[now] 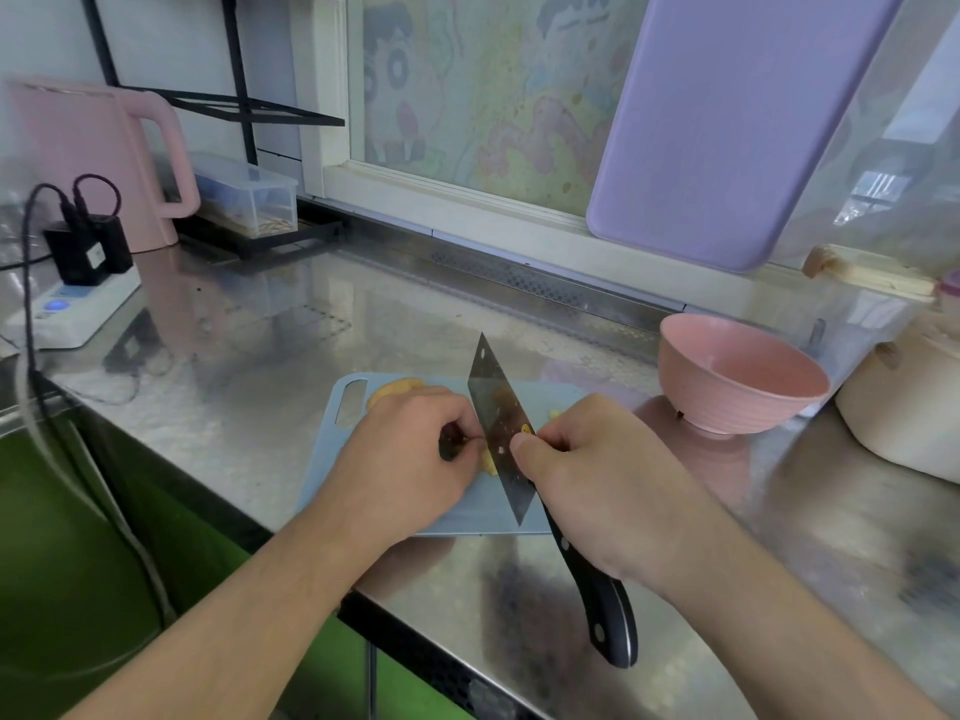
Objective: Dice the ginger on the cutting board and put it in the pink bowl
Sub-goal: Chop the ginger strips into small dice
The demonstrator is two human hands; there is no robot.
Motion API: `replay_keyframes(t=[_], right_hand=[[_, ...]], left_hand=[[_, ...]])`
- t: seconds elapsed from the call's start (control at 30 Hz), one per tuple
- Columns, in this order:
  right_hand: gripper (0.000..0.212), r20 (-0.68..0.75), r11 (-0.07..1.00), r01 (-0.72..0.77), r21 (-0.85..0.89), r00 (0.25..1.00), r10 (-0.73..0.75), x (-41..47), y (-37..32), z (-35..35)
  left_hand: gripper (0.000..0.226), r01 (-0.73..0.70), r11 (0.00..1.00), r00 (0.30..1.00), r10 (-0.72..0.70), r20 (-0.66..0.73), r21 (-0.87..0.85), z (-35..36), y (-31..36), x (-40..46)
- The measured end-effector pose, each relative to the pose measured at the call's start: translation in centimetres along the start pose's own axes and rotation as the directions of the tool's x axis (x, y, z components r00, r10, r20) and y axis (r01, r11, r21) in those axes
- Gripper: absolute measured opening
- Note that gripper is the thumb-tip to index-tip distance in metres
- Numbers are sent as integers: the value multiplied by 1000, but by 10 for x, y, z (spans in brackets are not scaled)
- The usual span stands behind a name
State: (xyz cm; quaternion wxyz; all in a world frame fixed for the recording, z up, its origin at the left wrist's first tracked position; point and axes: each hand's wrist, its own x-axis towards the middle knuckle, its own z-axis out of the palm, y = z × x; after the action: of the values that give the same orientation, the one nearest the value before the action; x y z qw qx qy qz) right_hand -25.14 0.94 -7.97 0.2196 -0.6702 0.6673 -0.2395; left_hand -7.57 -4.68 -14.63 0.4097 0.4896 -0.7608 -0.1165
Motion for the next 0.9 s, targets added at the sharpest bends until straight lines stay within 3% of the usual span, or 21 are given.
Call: replay_keyframes(t=[0.9], right_hand=[[51, 3, 998, 50, 30, 999, -51, -2, 6, -3]], left_hand=[[18, 97, 995, 991, -96, 93, -12, -5, 8, -4]])
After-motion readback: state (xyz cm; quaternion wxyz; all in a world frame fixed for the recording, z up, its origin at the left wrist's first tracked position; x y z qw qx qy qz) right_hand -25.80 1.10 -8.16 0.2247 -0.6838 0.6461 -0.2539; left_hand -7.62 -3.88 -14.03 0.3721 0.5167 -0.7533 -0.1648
